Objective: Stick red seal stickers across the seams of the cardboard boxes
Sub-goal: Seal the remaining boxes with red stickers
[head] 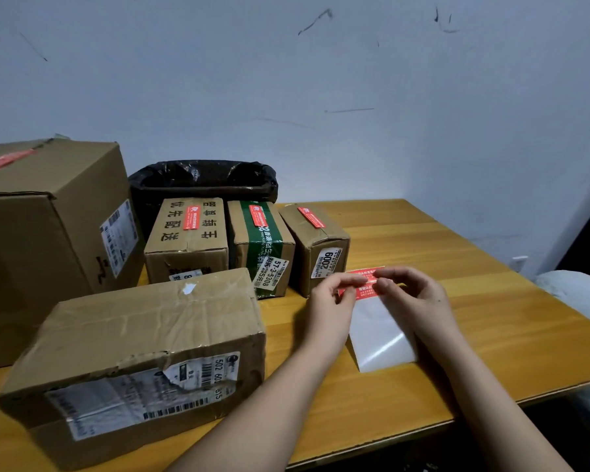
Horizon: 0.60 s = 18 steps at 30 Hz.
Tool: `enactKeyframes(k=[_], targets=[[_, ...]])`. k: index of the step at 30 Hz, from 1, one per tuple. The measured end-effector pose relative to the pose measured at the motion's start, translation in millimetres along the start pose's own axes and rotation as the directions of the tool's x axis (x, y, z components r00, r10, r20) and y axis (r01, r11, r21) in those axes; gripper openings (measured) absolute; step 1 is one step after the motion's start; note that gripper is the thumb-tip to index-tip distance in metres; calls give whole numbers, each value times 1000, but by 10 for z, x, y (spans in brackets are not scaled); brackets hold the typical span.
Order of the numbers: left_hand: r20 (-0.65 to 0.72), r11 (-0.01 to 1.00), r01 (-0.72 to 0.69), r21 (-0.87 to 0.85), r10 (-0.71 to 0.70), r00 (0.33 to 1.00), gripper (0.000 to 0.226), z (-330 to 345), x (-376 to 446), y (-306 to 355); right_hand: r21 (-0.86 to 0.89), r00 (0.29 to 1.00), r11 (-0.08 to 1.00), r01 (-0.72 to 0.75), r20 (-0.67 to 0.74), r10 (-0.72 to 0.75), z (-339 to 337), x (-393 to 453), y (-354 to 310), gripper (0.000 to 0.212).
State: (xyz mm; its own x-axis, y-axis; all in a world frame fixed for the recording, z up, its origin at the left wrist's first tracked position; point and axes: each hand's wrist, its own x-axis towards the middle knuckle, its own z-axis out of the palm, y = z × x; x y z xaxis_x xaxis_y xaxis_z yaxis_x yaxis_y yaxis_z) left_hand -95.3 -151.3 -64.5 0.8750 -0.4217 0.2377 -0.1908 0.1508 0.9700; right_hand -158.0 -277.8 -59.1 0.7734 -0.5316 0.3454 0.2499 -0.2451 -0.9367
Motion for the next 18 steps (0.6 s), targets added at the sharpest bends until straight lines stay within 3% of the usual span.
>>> enactKeyframes(k=[5,12,13,16,18], targets=[[-27,996,82,-35,-83,996,41,-36,-14,35,148,990,985,-89,125,70,25,-57,-7,25],[47,996,59,-61,-56,997,35,-39,-24,88,216,988,968,-129,111,107,20,-10,30,24],[55,997,53,-54,-50,997,34,-42,-21,81,219,988,967,-127,115,104,22,-6,32,23],[41,997,67,-43,-65,997,32,-58,-6,69,150,994,986,-78,90,65,5,8,64,49],[35,996,83,-42,-81,996,32,-63,-14,69,88,998,995,-37,52,33,-12,3,84,45]])
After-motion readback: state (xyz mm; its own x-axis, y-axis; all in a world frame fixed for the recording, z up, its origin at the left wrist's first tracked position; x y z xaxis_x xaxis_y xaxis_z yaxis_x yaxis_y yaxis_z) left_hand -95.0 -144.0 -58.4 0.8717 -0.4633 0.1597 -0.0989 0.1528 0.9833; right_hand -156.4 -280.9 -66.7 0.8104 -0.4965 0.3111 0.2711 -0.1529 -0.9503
